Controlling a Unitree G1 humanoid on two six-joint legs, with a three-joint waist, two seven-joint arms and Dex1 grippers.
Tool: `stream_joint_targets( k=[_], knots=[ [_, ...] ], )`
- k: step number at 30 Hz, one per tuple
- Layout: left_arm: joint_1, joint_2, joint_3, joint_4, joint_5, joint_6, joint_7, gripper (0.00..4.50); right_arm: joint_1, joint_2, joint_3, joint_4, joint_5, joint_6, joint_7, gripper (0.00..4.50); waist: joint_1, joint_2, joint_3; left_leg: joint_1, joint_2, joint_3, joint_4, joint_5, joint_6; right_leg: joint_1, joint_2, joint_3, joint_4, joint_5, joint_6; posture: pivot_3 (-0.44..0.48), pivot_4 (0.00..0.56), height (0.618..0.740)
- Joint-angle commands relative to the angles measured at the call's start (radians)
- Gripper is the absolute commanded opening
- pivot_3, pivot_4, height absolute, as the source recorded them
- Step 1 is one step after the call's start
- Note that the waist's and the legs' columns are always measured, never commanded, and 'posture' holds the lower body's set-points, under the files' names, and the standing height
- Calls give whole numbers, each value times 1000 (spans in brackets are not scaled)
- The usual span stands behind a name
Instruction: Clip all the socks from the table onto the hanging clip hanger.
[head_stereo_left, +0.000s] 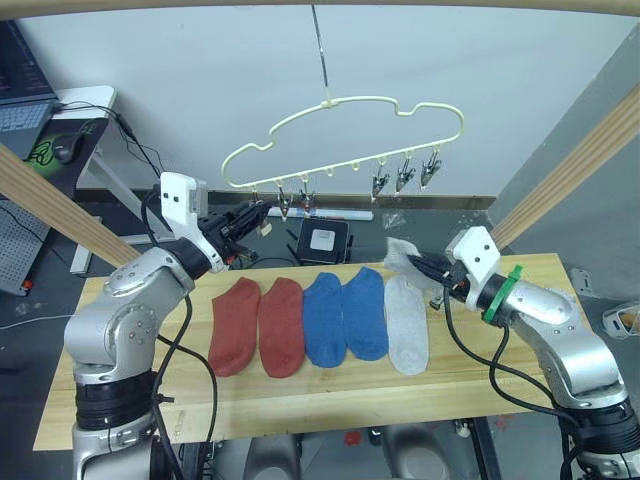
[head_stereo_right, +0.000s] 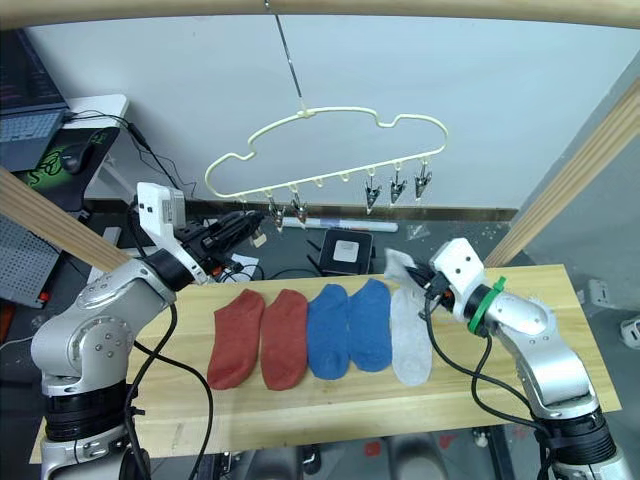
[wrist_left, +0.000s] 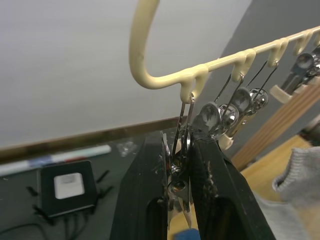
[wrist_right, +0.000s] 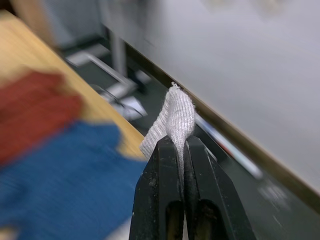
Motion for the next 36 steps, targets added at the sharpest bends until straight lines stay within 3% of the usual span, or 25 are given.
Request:
stream_joint_targets(
  k=[1, 6, 13, 19, 36],
  knots=[
    [-25, 20, 49, 8, -87, 49, -9, 299, -52, 3, 31, -95, 81, 59, 41, 0, 1, 0, 0, 0, 0, 0, 0, 0, 0, 0, 0, 0, 0, 0, 0, -179, 286, 735],
    [-52, 32, 84, 37, -194, 120, -3, 299, -132, 64, 114, -101, 121, 105, 44, 0, 0, -1, -1, -2, 0, -2, 0, 0, 0, -2, 0, -1, 0, 2, -4, -181, 278, 735],
    [-71, 13, 157, 71, -390, 229, 81, 299, -201, 211, 220, 14, 75, 63, -5, 0, 0, -3, -2, -9, 1, -7, 3, 1, -2, -7, -1, -4, 1, 3, -5, -175, 275, 735],
    [-71, 9, 188, 94, -534, 268, 170, 299, -224, 287, 256, 57, 65, 35, -2, 0, 2, -3, -2, -18, 2, -18, 15, 0, -1, -8, -4, -8, 3, 3, -5, -172, 274, 735],
    [-68, 56, 180, 200, -850, 265, 335, 299, -282, 427, 275, 242, 37, -61, 4, 0, 1, -4, -3, -16, 0, -22, 20, 1, 0, -8, -2, -10, 17, 3, -6, -180, 265, 735]
  ],
)
